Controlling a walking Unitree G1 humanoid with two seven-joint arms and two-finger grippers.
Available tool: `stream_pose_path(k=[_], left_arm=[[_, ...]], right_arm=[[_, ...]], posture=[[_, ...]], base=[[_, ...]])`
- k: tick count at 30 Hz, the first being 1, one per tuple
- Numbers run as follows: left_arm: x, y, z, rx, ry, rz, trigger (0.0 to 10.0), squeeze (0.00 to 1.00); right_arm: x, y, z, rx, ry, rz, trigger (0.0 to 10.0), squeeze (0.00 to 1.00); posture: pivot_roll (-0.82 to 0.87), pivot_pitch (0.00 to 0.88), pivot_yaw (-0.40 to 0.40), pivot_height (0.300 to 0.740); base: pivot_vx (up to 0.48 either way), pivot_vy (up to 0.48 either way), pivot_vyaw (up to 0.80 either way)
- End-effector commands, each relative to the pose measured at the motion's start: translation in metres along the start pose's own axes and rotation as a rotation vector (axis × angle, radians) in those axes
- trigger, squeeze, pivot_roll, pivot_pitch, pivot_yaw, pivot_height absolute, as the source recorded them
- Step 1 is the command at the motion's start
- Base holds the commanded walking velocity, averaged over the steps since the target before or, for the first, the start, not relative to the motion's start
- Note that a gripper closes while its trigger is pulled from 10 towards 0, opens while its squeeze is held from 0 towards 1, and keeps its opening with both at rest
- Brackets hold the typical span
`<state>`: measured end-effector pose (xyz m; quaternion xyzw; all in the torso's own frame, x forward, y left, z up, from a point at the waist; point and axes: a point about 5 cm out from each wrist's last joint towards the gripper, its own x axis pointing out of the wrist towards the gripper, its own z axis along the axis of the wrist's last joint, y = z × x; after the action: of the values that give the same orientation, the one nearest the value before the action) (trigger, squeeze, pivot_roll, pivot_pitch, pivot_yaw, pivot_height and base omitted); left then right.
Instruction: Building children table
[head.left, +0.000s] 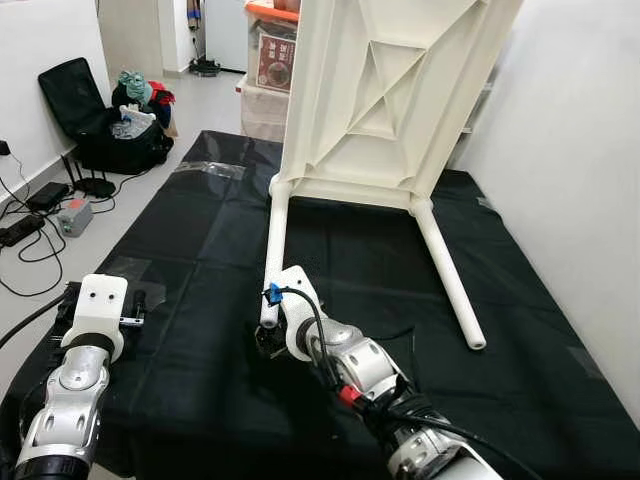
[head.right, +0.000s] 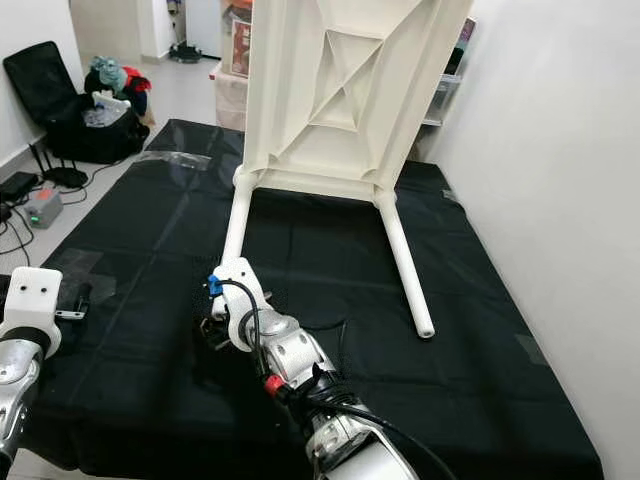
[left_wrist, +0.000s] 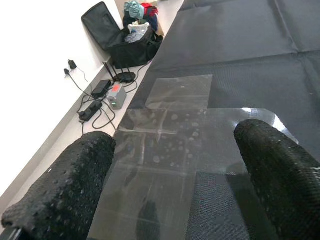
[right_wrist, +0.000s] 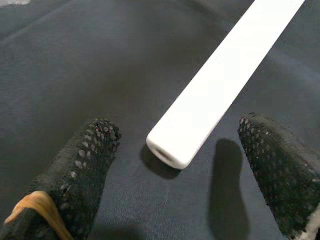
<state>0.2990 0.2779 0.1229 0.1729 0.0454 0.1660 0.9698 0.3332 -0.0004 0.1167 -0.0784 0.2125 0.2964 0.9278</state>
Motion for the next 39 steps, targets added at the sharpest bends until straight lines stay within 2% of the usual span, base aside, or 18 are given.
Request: stream_pose_path(k=[1,5,12,13,15,16,23,24,25,26,29,32,33,36,37,38,39], left_arm=[[0.0,-0.006,-0.002,0.012,0.012,-0.017,10.0,0.0],[0.001,-0.006,-0.001,0.015,0.011,-0.016,10.0,0.0],[0.003,-0.005,0.001,0.016,0.005,-0.011,10.0,0.0],[0.002,-0.004,0.001,0.016,0.004,-0.011,10.0,0.0],[0.002,-0.004,0.001,0.016,0.004,-0.009,10.0,0.0],[0.001,-0.002,0.0,0.018,0.005,-0.007,10.0,0.0],[0.001,-0.001,0.0,0.019,0.005,-0.005,10.0,0.0],[0.001,-0.001,0.0,0.02,0.005,-0.005,10.0,0.0],[0.001,-0.001,0.0,0.02,0.005,-0.005,10.0,0.0],[0.001,0.0,0.0,0.02,0.005,-0.005,10.0,0.0],[0.001,0.0,0.0,0.021,0.006,-0.006,10.0,0.0],[0.001,-0.003,0.0,0.023,0.009,-0.015,10.0,0.0],[0.001,-0.003,0.0,0.023,0.009,-0.015,10.0,0.0],[0.002,-0.006,0.001,0.022,0.01,-0.022,10.0,0.0],[0.002,-0.006,0.001,0.022,0.01,-0.022,10.0,0.0],[0.002,-0.006,0.001,0.022,0.01,-0.023,10.0,0.0],[0.002,-0.006,0.001,0.022,0.01,-0.023,10.0,0.0]], right_arm=[[0.009,0.06,0.018,0.036,-0.035,0.136,10.0,0.75],[0.012,0.057,0.012,0.03,-0.003,0.106,10.0,0.76],[0.016,0.047,0.008,0.1,0.006,0.015,10.0,0.76],[0.017,0.047,0.009,0.112,-0.002,0.013,7.6,0.76],[0.017,0.048,0.01,0.12,-0.01,0.017,7.6,0.76],[0.017,0.052,0.013,0.126,-0.022,0.036,4.8,0.76],[0.017,0.057,0.016,0.123,-0.03,0.055,4.6,0.76],[0.018,0.06,0.016,0.123,-0.033,0.056,2.3,0.76],[0.018,0.06,0.016,0.123,-0.033,0.056,2.3,0.76],[0.018,0.06,0.016,0.13,-0.033,0.048,0.0,0.76],[0.019,0.058,0.016,0.147,-0.03,0.024,0.0,0.76],[0.019,0.039,0.01,0.255,-0.005,-0.089,0.0,0.76],[0.019,0.039,0.01,0.255,-0.005,-0.089,0.0,0.76],[0.018,0.02,0.003,0.33,0.02,-0.186,0.0,0.75],[0.018,0.02,0.003,0.33,0.02,-0.186,0.0,0.75],[0.016,0.009,-0.002,0.37,0.034,-0.235,0.0,0.75],[0.016,0.009,-0.002,0.37,0.034,-0.235,0.0,0.75]], posture=[[0.17,0.0,-0.17,0.74],[0.17,0.0,-0.171,0.74],[0.19,0.0,-0.179,0.74],[0.19,0.0,-0.178,0.74],[0.19,0.0,-0.178,0.74],[0.19,0.0,-0.181,0.74],[0.19,0.0,-0.181,0.74],[0.19,0.0,-0.181,0.74],[0.19,0.0,-0.181,0.74],[0.19,0.0,-0.18,0.74],[0.19,0.0,-0.18,0.74],[0.17,0.0,-0.167,0.74],[0.17,0.0,-0.167,0.74],[0.17,0.0,-0.163,0.74],[0.17,0.0,-0.163,0.74],[0.16,0.0,-0.162,0.74],[0.16,0.0,-0.162,0.74]], base=[[0.0,0.0,0.0],[0.0,0.0,0.0],[0.0,0.0,0.0],[0.0,0.0,0.0],[0.0,0.0,0.0],[0.0,0.0,0.0],[0.0,0.0,0.0],[0.0,0.0,0.0],[0.0,0.0,0.0],[0.0,0.0,0.0],[0.0,0.0,0.0],[0.0,0.0,0.0],[0.0,0.0,0.0],[0.0,0.0,0.0],[0.0,0.0,0.0],[0.0,0.0,0.0],[0.0,0.0,0.0]])
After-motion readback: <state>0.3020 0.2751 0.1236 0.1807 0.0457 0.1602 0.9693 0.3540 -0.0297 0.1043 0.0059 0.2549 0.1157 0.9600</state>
